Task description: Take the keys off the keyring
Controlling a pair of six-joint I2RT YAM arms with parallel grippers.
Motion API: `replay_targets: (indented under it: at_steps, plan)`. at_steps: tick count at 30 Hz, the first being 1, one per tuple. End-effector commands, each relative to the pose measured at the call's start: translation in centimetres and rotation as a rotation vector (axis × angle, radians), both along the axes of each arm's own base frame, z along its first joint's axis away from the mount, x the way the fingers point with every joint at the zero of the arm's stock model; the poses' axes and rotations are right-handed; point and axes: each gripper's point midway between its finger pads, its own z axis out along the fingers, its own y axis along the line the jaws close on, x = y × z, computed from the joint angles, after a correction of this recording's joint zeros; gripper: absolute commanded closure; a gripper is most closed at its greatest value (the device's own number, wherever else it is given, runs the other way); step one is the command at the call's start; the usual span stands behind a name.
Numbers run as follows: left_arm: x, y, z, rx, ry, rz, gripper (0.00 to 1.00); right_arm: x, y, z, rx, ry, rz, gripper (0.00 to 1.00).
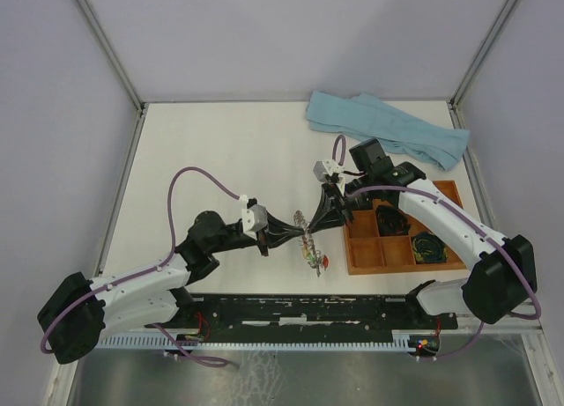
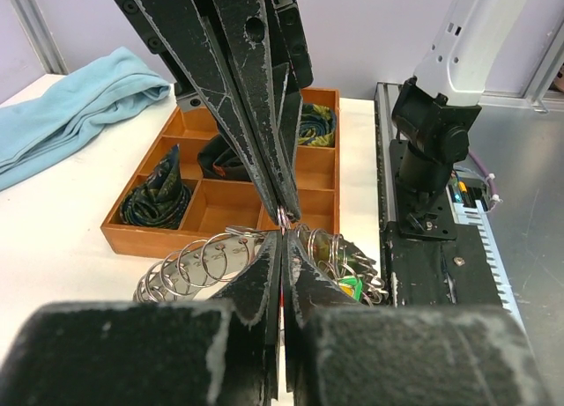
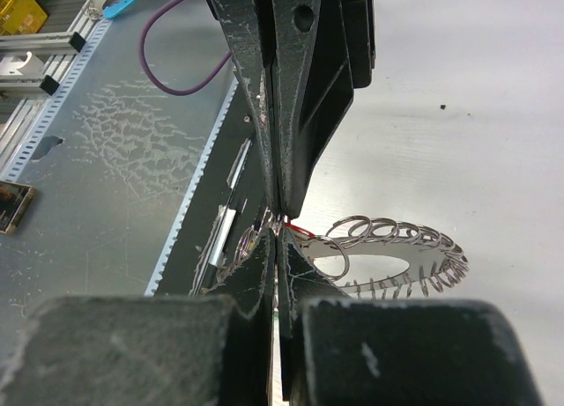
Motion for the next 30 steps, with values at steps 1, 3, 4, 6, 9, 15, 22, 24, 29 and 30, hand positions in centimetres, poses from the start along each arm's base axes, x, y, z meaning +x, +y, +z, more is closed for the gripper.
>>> replay_targets:
  at_steps: [1, 3, 4, 6, 9, 15, 22, 24, 29, 30]
  plan:
    - [-0.3, -0.1, 1.5, -0.027, -0.02, -0.019, 0.97, 0.3, 0.5, 2.8, 0.086, -0.067, 0.032, 0.99]
    - [-0.5, -0.1, 1.1, -0.021, -0.013, -0.02, 0.97, 0.4, 0.3, 2.9, 0.086, -0.066, 0.028, 0.99]
    - [-0.4, 0.0, 0.8, -0.016, -0.005, -0.014, 0.97, 0.4, 0.3, 3.1, 0.089, -0.071, 0.025, 0.99]
    - [-0.3, 0.1, 0.2, -0.006, 0.01, -0.004, 0.97, 0.6, 0.2, 3.1, 0.087, -0.072, 0.018, 0.99]
    - [-0.2, 0.2, -0.3, -0.002, 0.034, 0.005, 0.97, 0.9, 0.1, 3.1, 0.084, -0.074, 0.007, 0.99]
    - [0.1, -0.2, -1.3, 0.0, 0.102, 0.01, 0.97, 1.8, 0.5, 2.6, 0.068, -0.045, -0.034, 0.99]
    - [1.2, -0.8, -1.8, -0.019, 0.136, 0.047, 0.97, 2.9, 1.0, 1.8, 0.047, -0.005, -0.087, 0.99]
    - [1.5, -0.6, -1.6, -0.035, 0.135, 0.072, 0.92, 2.9, 1.0, 1.8, 0.047, -0.005, -0.087, 0.99]
    - [1.0, 1.3, -0.3, -0.116, 0.079, 0.122, 0.6, 2.6, 0.9, 1.9, 0.051, -0.015, -0.073, 0.99]
    - [0.9, 1.7, 0.0, -0.13, 0.07, 0.13, 0.56, 2.5, 0.8, 2.0, 0.054, -0.015, -0.069, 0.99]
